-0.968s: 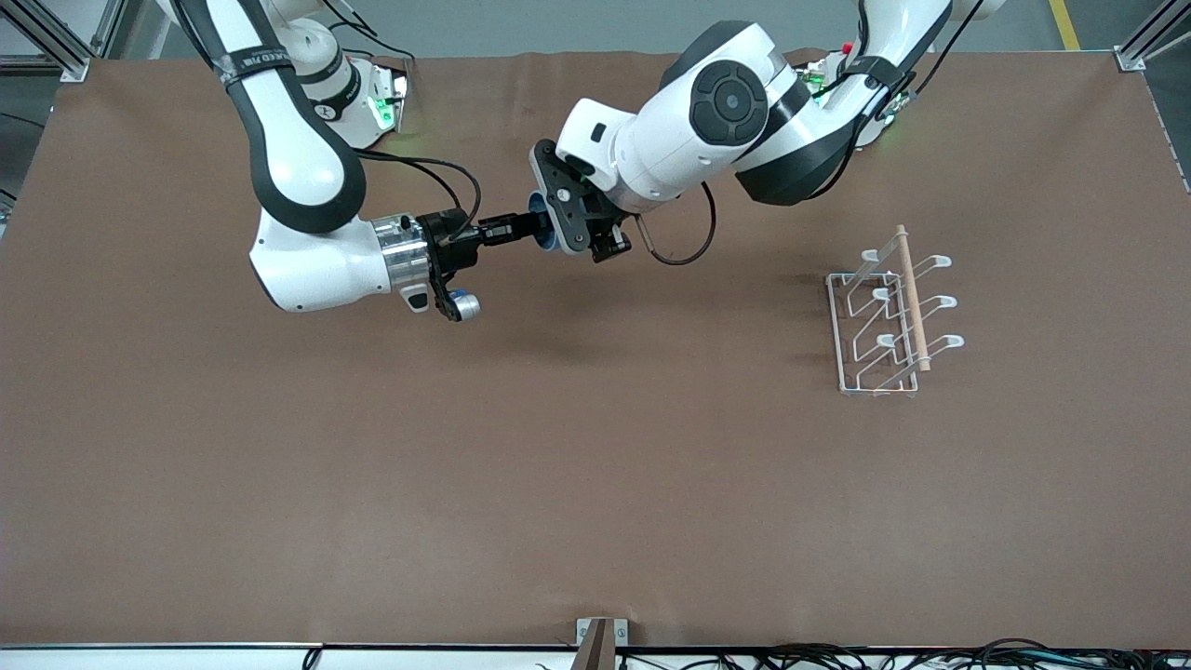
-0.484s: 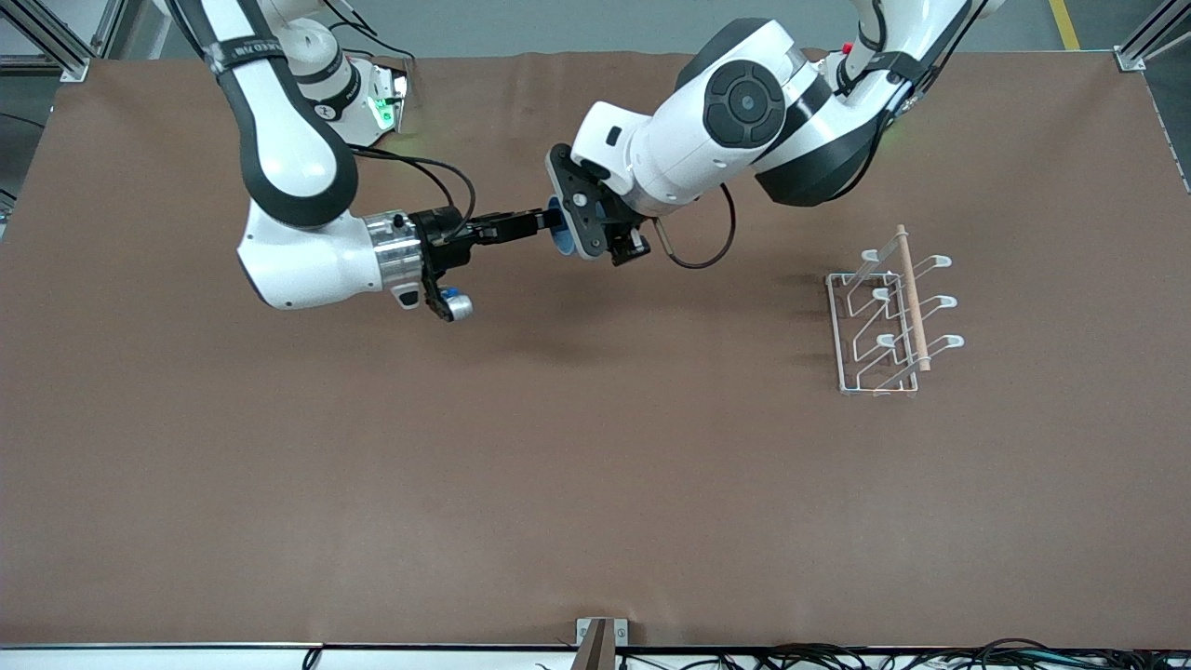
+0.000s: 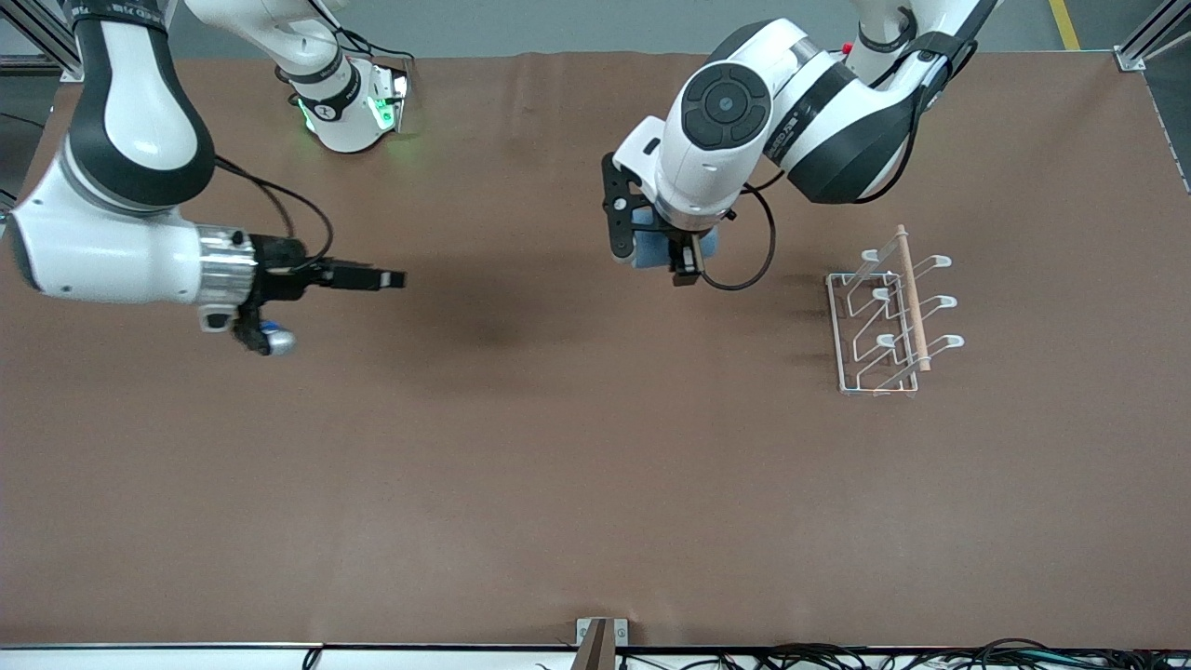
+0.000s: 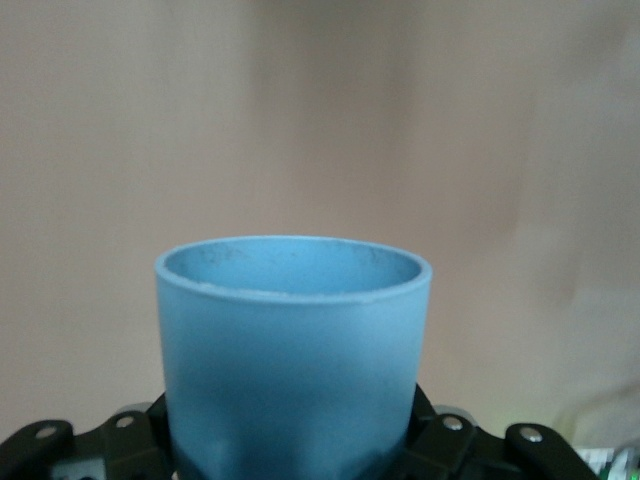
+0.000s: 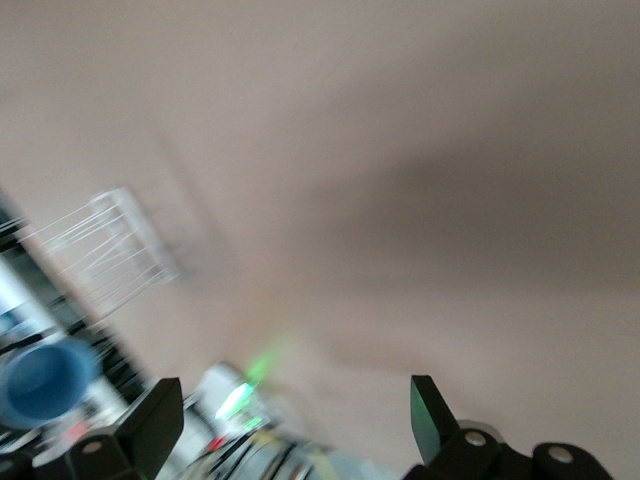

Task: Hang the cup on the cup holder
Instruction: 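Open the right gripper and withdraw it while the left gripper carries the cup, then move the cup with the left gripper onto a hook of the holder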

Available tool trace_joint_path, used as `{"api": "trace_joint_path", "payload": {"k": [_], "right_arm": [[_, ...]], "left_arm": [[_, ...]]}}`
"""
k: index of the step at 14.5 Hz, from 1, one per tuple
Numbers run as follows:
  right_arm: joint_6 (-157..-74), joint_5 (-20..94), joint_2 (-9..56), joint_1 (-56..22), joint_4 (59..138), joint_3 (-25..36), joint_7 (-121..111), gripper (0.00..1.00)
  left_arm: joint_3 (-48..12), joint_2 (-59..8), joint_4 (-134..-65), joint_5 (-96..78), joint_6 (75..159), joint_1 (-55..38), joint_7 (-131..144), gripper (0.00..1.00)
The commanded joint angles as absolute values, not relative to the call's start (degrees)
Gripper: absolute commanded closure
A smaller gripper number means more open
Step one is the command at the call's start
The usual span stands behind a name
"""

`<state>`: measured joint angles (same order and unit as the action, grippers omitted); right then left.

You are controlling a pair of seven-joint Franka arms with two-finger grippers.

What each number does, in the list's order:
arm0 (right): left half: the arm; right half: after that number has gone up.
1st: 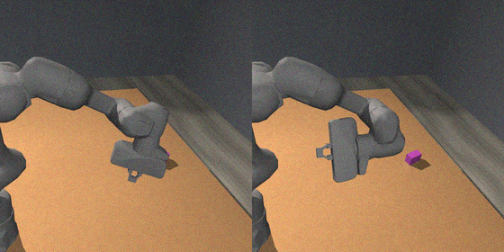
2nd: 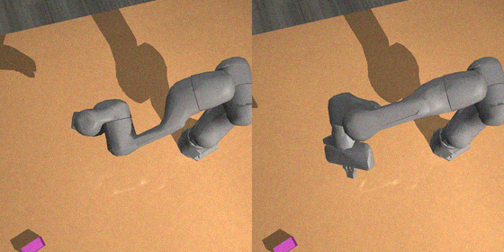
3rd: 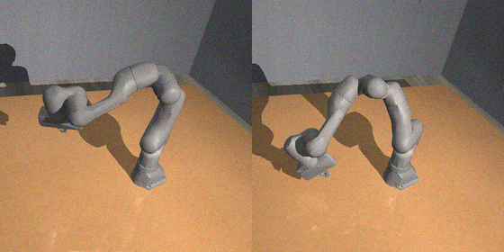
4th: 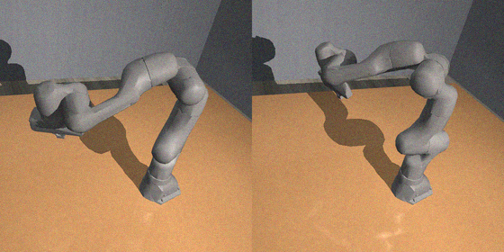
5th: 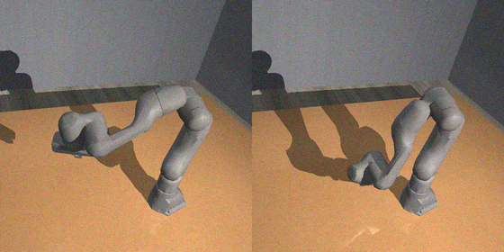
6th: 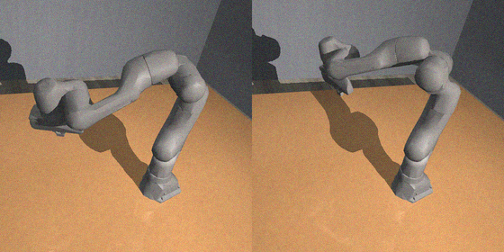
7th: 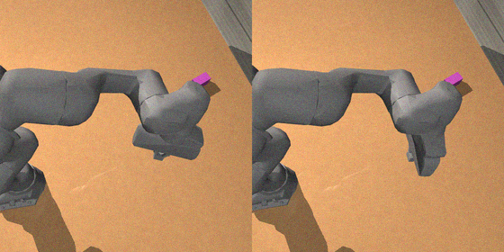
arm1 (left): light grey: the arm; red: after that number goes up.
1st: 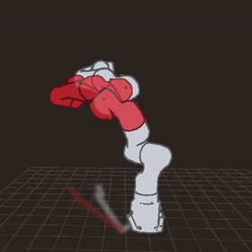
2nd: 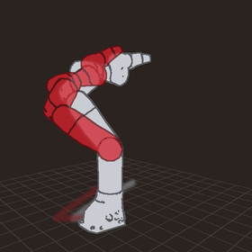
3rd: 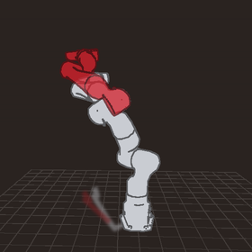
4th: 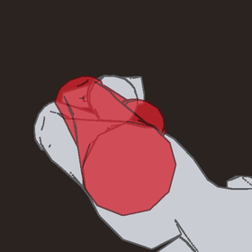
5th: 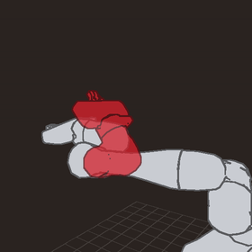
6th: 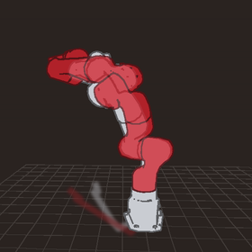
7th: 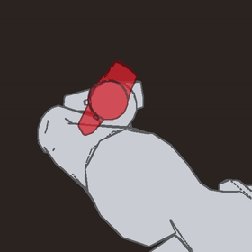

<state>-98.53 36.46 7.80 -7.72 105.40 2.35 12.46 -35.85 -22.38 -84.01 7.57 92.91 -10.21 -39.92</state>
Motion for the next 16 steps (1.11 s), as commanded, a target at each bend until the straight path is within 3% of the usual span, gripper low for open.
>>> {"api": "trace_joint_path", "payload": {"k": [1,2,4,7,10,14,16], "right_arm": [[-99.4,20.6,7.7,-4.9,101.3,1.6,14.1,0.0],[-100.0,13.9,7.7,-3.7,100.2,1.6,14.1,0.0],[-99.9,9.0,7.2,-0.5,98.8,1.6,13.2,0.0],[-98.4,2.6,5.3,2.2,94.1,1.5,4.9,0.0],[-96.2,1.8,2.5,2.9,91.7,1.7,3.3,0.0],[-86.8,1.6,3.0,4.0,81.4,1.6,3.2,0.0],[-86.6,1.9,3.2,5.7,81.6,1.5,2.8,0.0]], "left_arm": [[-36.2,-21.7,-84.7,19.0,86.8,-9.7,-38.3,0.93],[-36.6,-22.3,-86.4,28.6,84.0,-11.3,-35.0,1.0],[-36.6,-24.1,-89.6,34.9,76.6,-12.7,-34.5,1.0],[-36.2,-24.6,-95.7,47.1,74.4,-11.3,-34.5,1.0],[-36.1,-28.2,-98.8,58.3,71.8,-8.3,-34.6,1.0],[-35.2,-31.9,-99.8,69.4,70.4,-4.8,-41.8,1.0],[-35.1,-33.5,-99.8,72.2,70.5,-3.0,-42.4,1.0]]}}
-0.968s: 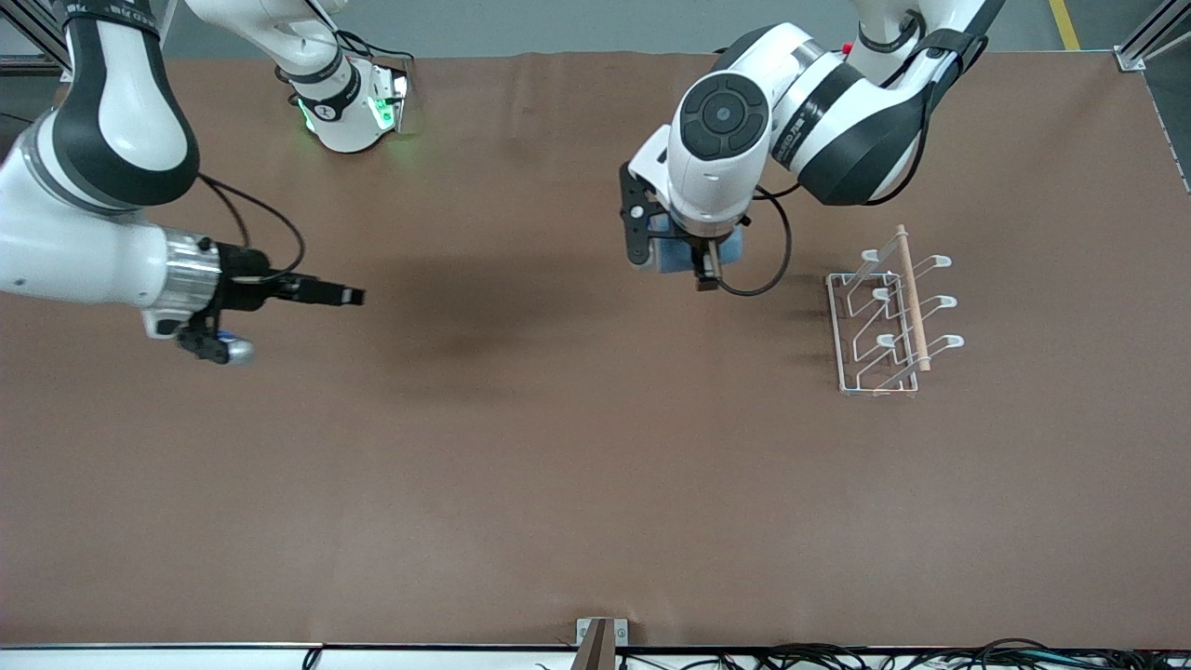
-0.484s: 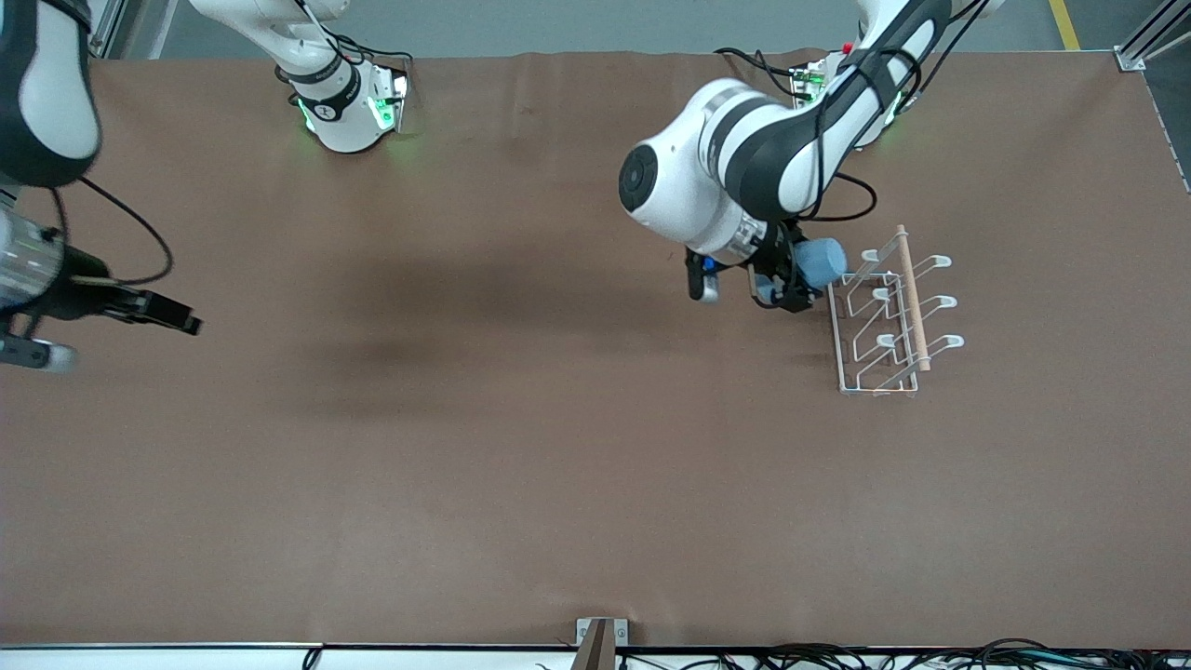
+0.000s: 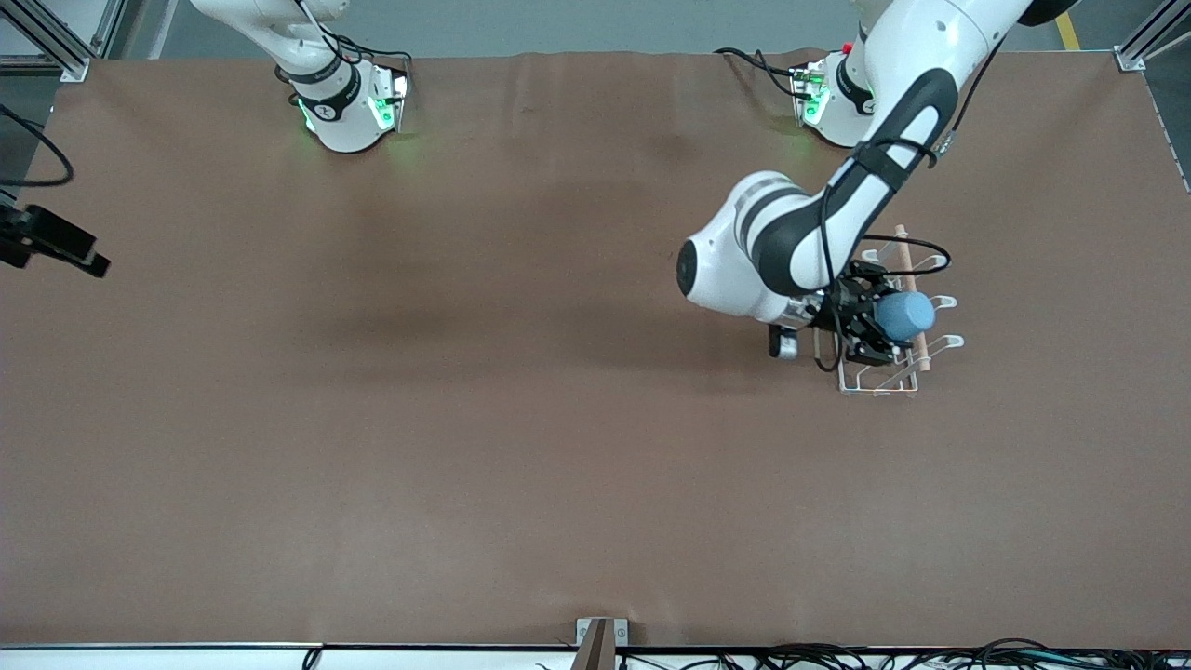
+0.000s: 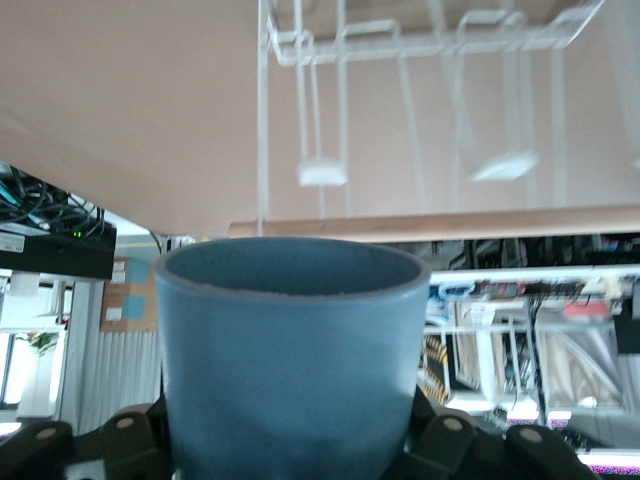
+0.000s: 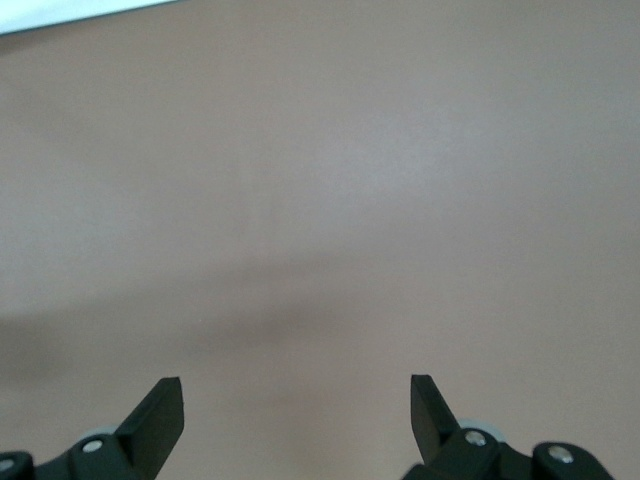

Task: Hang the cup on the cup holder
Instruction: 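Move the cup with the left gripper onto a hook of the holder, then open the left gripper to release the cup on the hook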

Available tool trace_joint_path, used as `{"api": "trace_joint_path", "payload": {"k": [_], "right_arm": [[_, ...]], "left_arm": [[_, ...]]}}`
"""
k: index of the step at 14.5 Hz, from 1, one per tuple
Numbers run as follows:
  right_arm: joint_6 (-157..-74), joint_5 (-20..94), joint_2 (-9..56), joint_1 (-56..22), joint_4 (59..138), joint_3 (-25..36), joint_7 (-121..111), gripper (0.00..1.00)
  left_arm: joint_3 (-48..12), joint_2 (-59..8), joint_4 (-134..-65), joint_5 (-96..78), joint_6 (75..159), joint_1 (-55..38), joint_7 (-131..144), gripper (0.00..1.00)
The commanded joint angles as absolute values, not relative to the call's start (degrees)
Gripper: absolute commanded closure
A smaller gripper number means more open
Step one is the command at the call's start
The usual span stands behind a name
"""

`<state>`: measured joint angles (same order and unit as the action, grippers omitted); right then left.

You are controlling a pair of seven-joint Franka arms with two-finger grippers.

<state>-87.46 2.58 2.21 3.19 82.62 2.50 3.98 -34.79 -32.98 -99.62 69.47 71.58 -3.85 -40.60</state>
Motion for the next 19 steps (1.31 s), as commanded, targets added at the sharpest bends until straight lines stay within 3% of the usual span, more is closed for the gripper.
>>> {"api": "trace_joint_path", "payload": {"k": [1,6,7,10,11,15,19], "right_arm": [[-85.9,1.9,3.2,5.7,82.3,1.5,2.4,0.0],[-86.8,1.6,2.8,4.7,84.2,1.1,2.3,0.0],[-87.1,1.3,2.5,4.4,84.9,1.1,2.3,0.0],[-87.5,-0.3,2.3,3.7,85.2,1.0,2.2,0.0],[-87.4,-0.3,2.3,3.7,85.2,1.0,2.2,0.0],[-87.3,-0.4,2.2,3.2,85.2,1.0,2.2,0.0],[-86.9,-0.4,2.3,2.9,85.2,1.1,2.2,0.0]], "left_arm": [[-33.7,-34.9,-99.8,73.2,70.5,-3.4,-42.7,1.0],[-33.0,-40.7,-99.8,73.6,69.9,-4.9,-41.6,0.93],[-33.0,-41.0,-99.6,72.3,69.8,-5.0,-40.4,0.77],[-32.3,-40.5,-99.2,66.9,68.7,-4.7,-30.4,0.09],[-31.8,-40.5,-98.9,65.8,68.4,-4.7,-28.1,0.0],[-31.6,-38.6,-95.7,66.0,68.3,-4.8,-25.9,0.0],[-31.1,-33.9,-89.3,57.3,71.7,-3.5,-5.9,0.0]]}}
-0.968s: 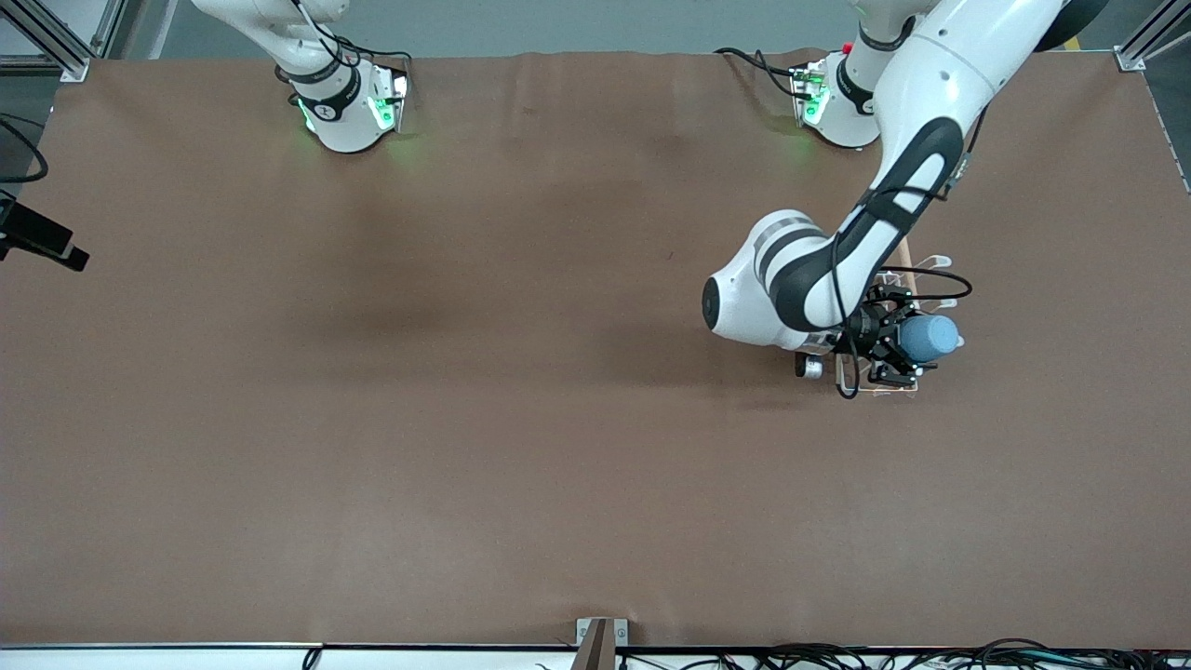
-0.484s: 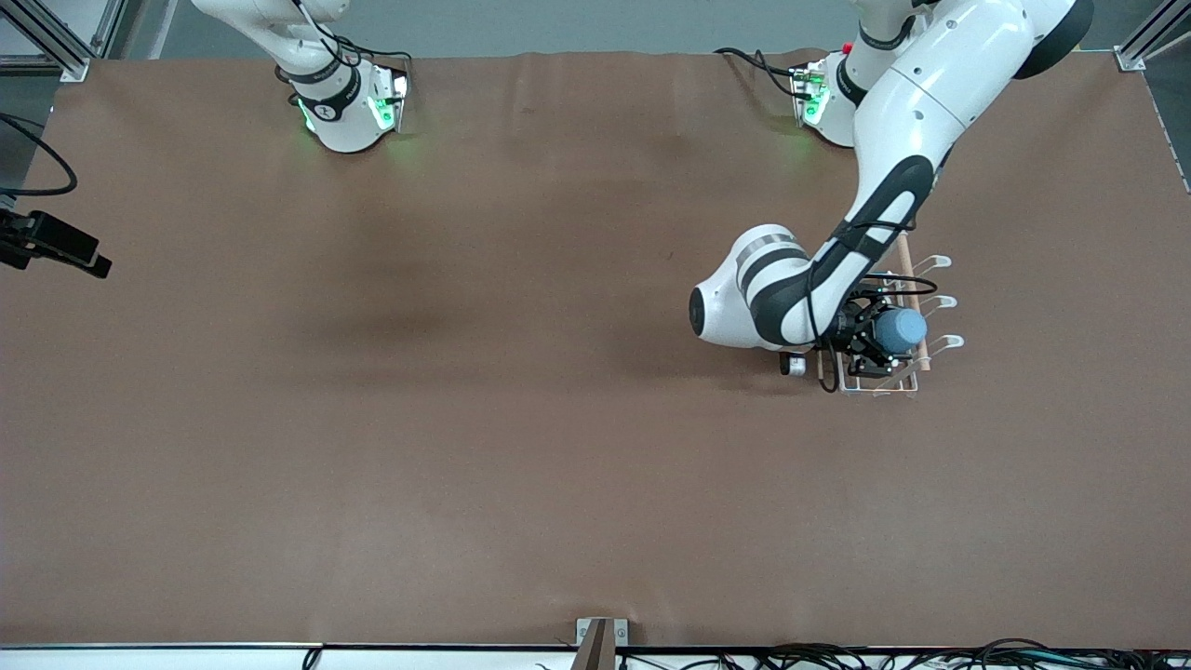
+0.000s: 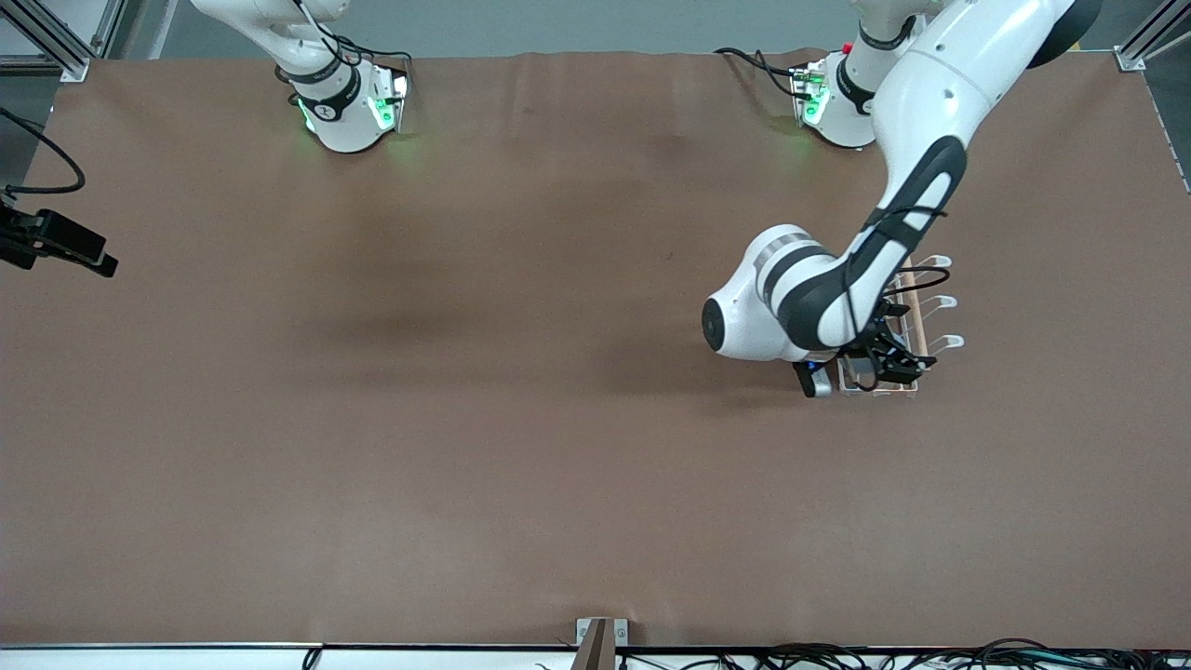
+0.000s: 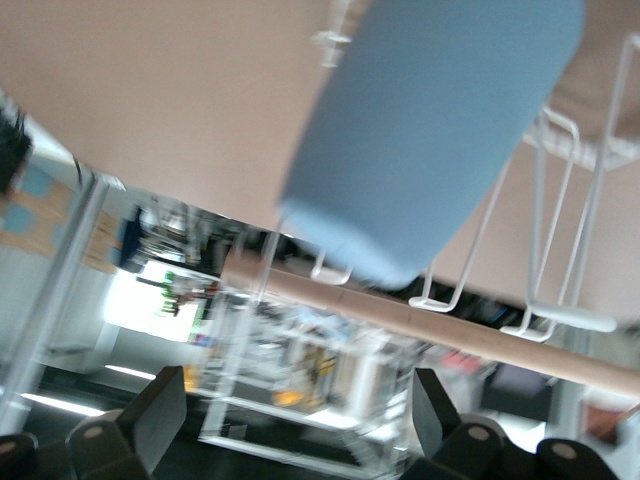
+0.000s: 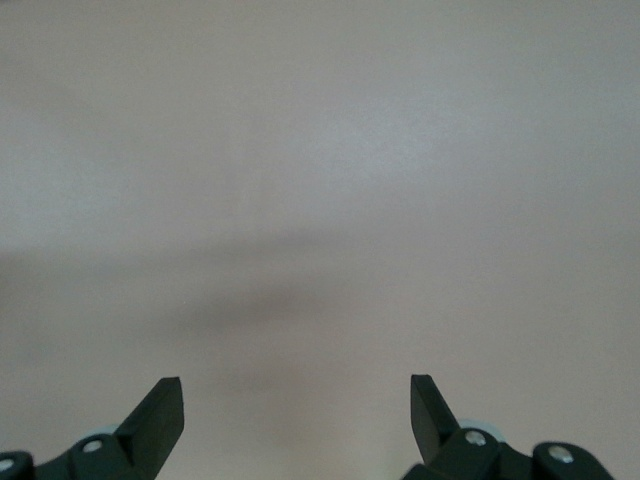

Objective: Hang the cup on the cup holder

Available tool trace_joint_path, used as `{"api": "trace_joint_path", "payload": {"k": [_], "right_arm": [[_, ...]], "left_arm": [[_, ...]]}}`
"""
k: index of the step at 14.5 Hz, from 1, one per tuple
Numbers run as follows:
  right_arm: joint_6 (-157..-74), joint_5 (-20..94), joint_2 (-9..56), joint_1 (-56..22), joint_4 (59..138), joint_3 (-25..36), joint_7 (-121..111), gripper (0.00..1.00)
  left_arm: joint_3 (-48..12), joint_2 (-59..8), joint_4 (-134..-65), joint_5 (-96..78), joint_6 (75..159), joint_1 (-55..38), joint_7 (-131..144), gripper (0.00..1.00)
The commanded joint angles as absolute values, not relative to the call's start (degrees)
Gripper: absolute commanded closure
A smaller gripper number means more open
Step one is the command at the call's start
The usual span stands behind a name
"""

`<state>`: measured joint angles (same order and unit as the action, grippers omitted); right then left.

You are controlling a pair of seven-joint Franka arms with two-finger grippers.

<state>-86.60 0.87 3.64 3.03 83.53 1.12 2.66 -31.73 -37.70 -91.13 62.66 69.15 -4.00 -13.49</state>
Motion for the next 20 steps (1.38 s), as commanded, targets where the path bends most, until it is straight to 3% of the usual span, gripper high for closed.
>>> {"api": "trace_joint_path", "payload": {"k": [1,5,9,14,17,20], "right_arm": [[-87.0,-0.4,2.3,3.0,85.1,1.1,2.2,0.0],[-86.9,-0.4,2.3,3.0,85.1,1.1,2.2,0.0],[-86.9,-0.4,2.3,3.2,85.1,1.1,2.2,0.0],[-86.7,-0.4,2.3,3.3,85.1,1.2,2.1,0.0],[-86.5,-0.4,2.3,3.3,85.1,1.2,2.0,0.0],[-86.5,-0.5,2.4,3.3,85.0,1.3,2.0,0.0]], "left_arm": [[-30.0,-31.5,-89.1,53.3,75.0,-3.2,-1.6,0.0],[-21.9,-20.9,-89.6,35.3,86.0,-3.3,6.1,0.0],[-8.6,-9.6,-90.3,11.5,90.8,-3.8,6.8,0.0],[-2.4,6.8,-99.8,0.1,94.1,-3.3,6.7,0.0],[-2.2,8.4,-98.7,0.0,93.9,-3.0,5.5,0.0],[-2.1,2.4,-89.4,0.7,93.2,-3.0,6.0,0.0]]}}
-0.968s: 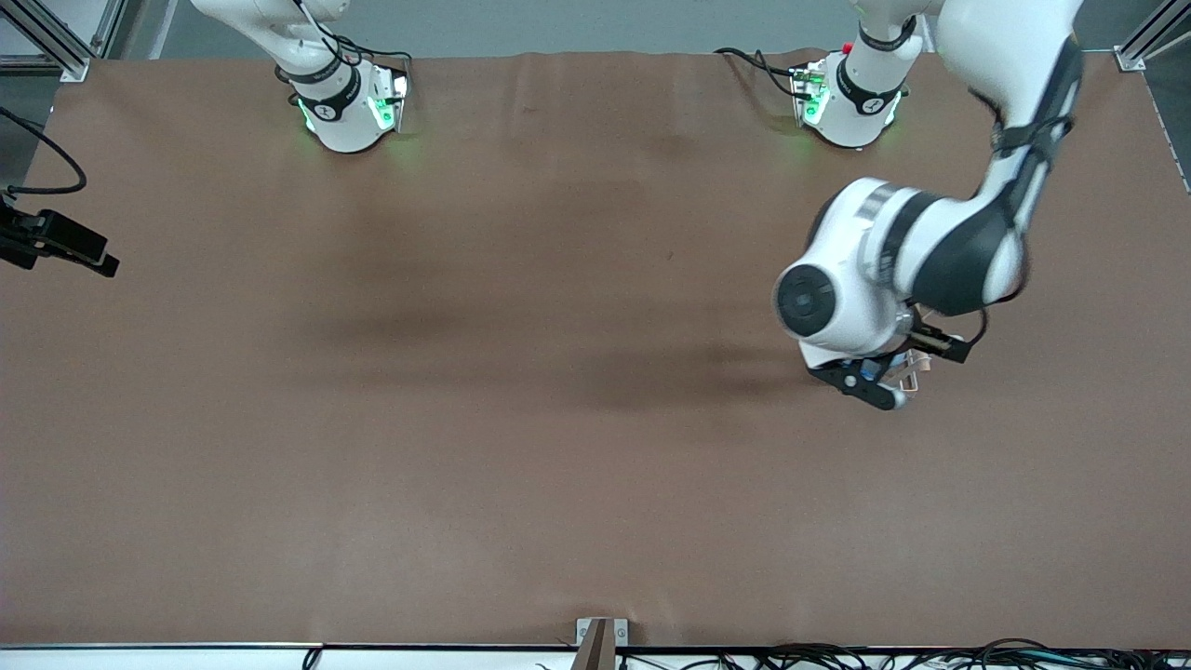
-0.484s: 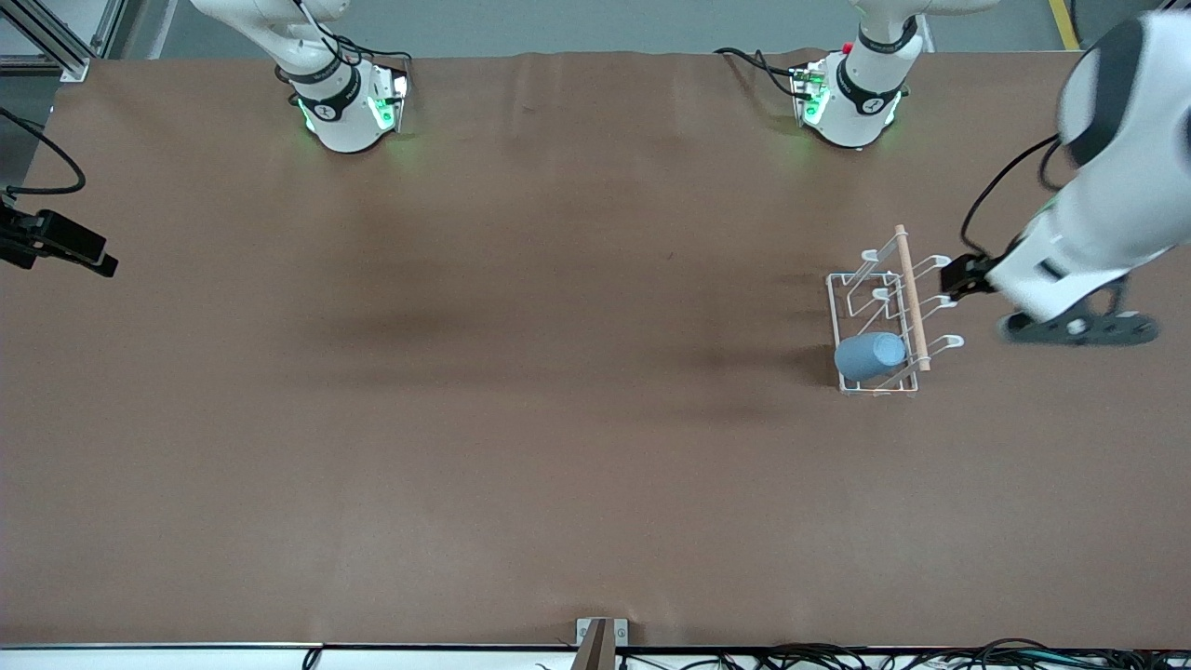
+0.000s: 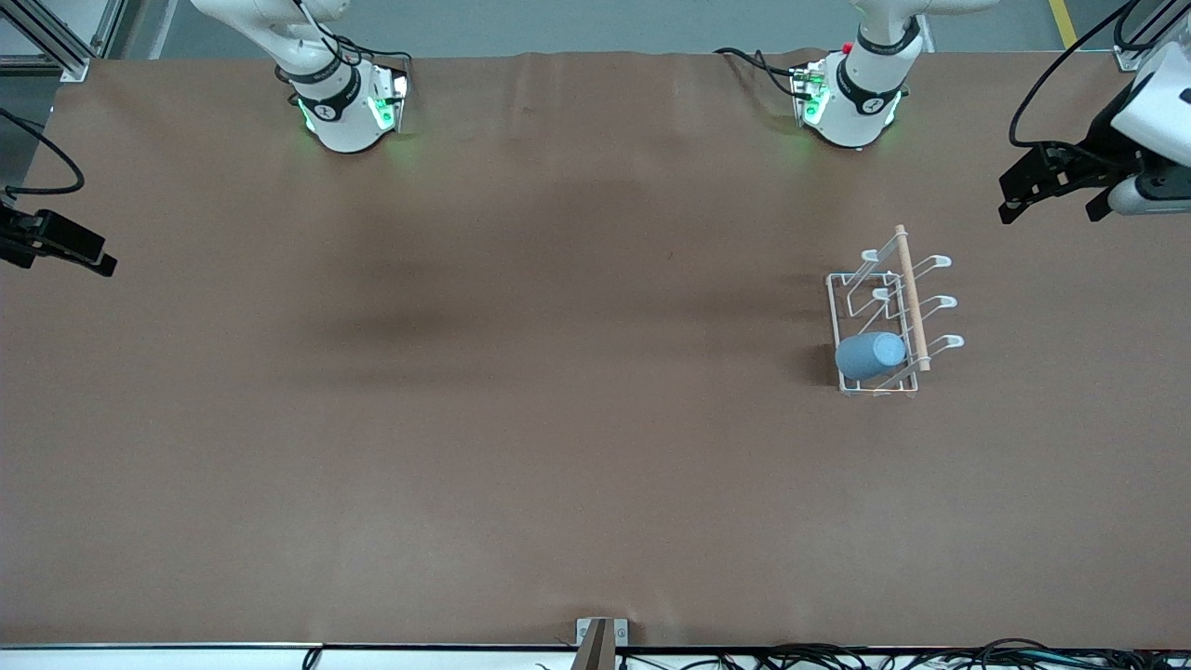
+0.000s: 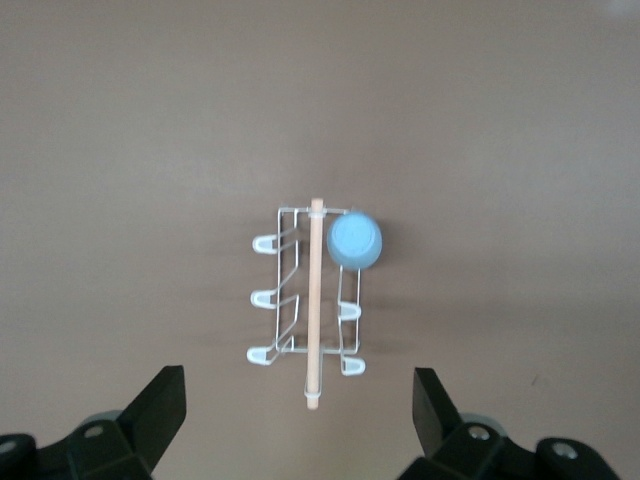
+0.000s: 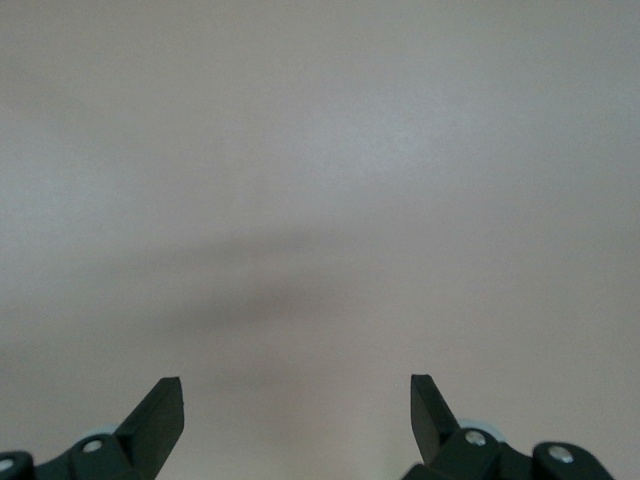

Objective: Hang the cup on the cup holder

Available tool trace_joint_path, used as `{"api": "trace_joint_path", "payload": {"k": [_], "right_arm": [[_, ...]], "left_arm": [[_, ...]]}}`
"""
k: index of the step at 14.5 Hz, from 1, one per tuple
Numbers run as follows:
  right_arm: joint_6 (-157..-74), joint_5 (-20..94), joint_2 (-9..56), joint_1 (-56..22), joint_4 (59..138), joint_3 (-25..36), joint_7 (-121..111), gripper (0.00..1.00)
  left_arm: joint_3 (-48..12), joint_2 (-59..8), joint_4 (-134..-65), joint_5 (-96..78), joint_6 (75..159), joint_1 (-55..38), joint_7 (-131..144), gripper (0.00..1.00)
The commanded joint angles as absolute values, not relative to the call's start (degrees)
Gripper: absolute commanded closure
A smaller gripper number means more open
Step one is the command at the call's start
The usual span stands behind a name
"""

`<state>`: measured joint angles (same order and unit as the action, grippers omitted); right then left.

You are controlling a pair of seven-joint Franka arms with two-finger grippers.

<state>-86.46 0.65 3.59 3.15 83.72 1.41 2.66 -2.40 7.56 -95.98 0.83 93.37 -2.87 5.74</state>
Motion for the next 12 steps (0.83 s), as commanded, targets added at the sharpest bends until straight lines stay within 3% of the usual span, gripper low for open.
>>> {"api": "trace_joint_path", "payload": {"k": [1,3,12], "right_arm": [[-86.5,-0.5,2.4,3.3,85.0,1.2,2.1,0.0],[-86.4,-0.5,2.4,3.3,85.0,1.2,2.1,0.0],[-86.5,-1.5,0.4,2.8,86.8,1.0,2.1,0.0]], "left_arm": [[-2.2,0.6,-86.5,1.3,91.3,-3.0,6.0,0.0],[-2.5,-0.5,-84.2,2.3,88.6,-3.0,6.2,0.0],[-3.3,4.1,-91.5,1.4,90.4,-1.1,7.4,0.0]]}}
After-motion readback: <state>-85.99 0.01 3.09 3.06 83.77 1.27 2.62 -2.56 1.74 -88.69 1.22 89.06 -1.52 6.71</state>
